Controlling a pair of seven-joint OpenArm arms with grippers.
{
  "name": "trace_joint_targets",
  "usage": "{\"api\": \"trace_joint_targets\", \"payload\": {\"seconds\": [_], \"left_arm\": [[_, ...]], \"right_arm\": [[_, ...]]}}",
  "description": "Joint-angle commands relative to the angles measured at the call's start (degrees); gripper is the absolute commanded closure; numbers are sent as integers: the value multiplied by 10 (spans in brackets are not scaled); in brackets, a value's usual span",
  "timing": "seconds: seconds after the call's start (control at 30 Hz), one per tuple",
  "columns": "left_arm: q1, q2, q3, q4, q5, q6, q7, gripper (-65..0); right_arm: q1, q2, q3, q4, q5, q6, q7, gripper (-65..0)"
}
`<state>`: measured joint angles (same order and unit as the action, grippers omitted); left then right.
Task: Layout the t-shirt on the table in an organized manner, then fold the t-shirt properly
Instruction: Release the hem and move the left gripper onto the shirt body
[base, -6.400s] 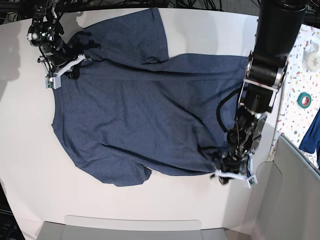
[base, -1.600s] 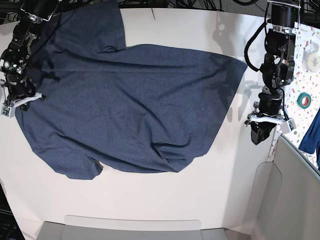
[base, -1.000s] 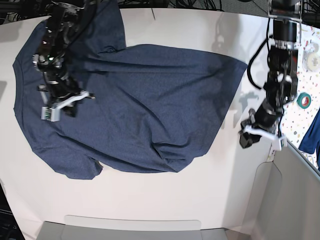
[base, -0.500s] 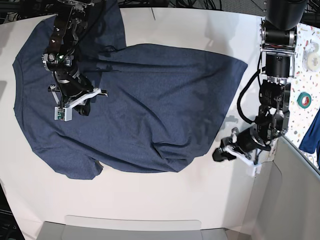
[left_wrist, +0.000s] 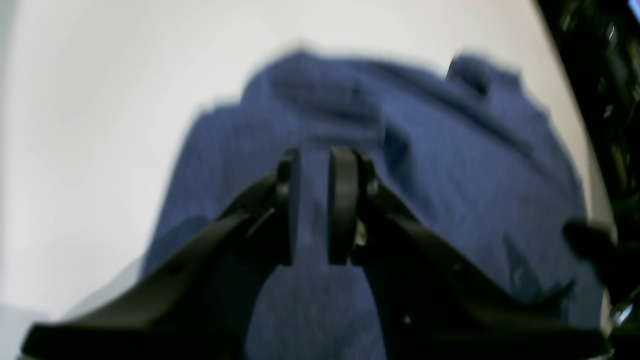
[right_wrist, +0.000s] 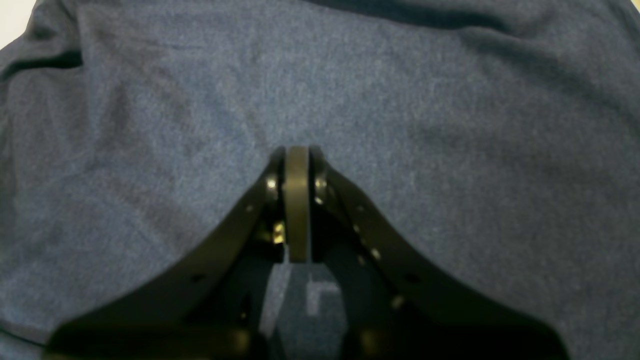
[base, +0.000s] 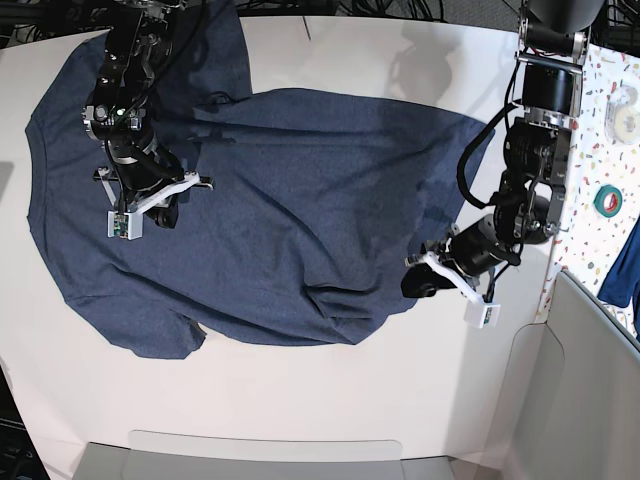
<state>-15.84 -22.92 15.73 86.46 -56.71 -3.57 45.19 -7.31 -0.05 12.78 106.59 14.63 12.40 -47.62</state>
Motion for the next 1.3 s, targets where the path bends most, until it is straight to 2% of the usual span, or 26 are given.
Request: {"api": "trace_joint_targets", "payload": {"seconds": [0.0, 0.3, 0.6, 0.8, 0.9, 1.03, 1.27], "left_arm": [[-15, -7, 1, 25, -7, -6, -15, -86], [1, -7, 21, 77, -7, -6, -11, -86], [1, -3, 95, 77, -3, -6, -15, -88], [1, -1, 122, 77, 89, -6, -17, -88], [22, -1, 140, 77, 128, -6, -51, -88], [46, 0, 148, 77, 156, -6, -91, -88], [52, 0, 154, 77, 167, -6, -102, -88]], "right_arm": [[7, 2, 0, 9, 2, 0, 16, 0], [7, 2, 0, 9, 2, 0, 15, 0], [11, 2, 0, 9, 2, 0, 16, 0], [11, 2, 0, 9, 2, 0, 16, 0], [11, 3, 0, 9, 2, 0, 16, 0], [12, 3, 0, 9, 2, 0, 16, 0], [13, 5, 0, 9, 2, 0, 17, 0]]}}
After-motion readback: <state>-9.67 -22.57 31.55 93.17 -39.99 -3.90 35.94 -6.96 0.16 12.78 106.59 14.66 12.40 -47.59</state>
